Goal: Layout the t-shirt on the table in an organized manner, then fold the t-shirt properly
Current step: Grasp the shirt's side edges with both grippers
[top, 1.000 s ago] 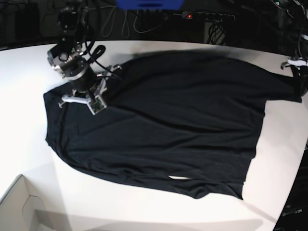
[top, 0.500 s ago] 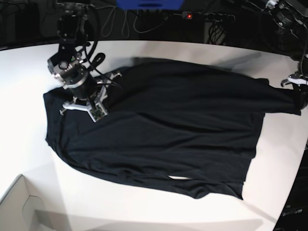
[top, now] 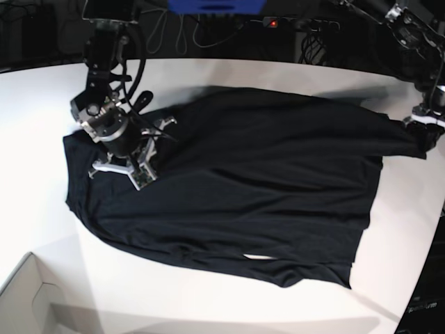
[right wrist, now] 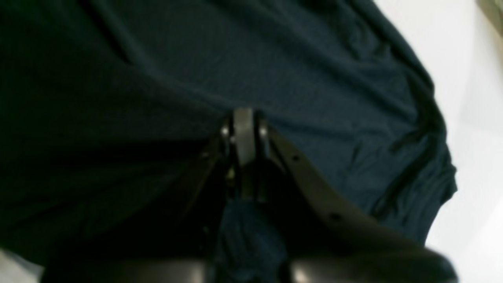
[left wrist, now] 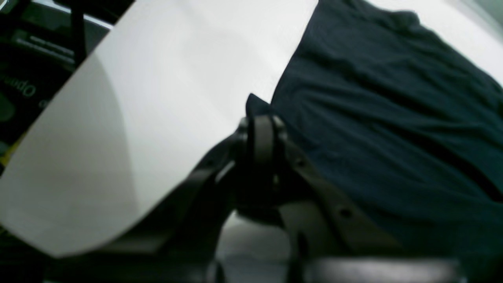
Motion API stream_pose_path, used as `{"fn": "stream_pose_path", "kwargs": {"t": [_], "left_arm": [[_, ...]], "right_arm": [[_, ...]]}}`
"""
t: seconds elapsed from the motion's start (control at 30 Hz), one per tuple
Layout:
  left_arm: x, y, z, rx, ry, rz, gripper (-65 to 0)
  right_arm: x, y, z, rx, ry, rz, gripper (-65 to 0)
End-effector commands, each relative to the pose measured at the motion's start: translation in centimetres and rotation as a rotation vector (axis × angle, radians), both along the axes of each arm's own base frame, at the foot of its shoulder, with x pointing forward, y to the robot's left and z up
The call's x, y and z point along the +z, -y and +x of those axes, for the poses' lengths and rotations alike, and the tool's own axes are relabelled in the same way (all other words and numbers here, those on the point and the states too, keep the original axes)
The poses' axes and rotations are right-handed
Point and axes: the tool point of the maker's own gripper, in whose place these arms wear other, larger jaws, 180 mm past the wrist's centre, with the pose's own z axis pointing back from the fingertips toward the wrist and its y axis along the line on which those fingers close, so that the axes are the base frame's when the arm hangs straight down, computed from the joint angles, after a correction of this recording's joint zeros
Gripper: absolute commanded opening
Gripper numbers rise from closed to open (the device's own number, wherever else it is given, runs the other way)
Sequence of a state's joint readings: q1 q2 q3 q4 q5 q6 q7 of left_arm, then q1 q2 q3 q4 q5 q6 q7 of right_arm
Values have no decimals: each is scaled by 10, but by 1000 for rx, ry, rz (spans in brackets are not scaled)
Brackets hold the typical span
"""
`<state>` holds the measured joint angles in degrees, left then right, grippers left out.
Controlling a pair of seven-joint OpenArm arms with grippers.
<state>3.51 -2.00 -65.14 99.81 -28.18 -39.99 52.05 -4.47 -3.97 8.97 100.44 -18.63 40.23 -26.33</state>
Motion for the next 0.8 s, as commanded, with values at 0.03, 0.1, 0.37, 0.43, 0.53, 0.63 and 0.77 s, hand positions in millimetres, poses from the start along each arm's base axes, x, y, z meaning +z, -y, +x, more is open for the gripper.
{"fn": "stream_pose_path", "kwargs": {"t": [0.03,0.1,0.37,0.43,0.53,0.63,0.77], "left_arm": [[11,-5,7,6,40,18,-645],[10,-5,10,7,42,10,-645],[9,-6,10,8,42,6,-645],[4,-6,10,9,35,-6,-645],[0,-6,9,10,29,-16,-644],[-1,-6,10,11,28,-20,-644],[-3,-6,10,11,22,-23,-589]], "right_arm": [[15,-2,8,2,53,22,-650],[18,-3,13,3,62,23,-650],[12,-1,21,-3,48,33,-650],[15,-1,24,-3,57,33,-650],[19,-1,28,-2,69,33,-650],[20,-1,31,-3,71,35,-650],[9,-2,30,-2,40,40,-650]]}}
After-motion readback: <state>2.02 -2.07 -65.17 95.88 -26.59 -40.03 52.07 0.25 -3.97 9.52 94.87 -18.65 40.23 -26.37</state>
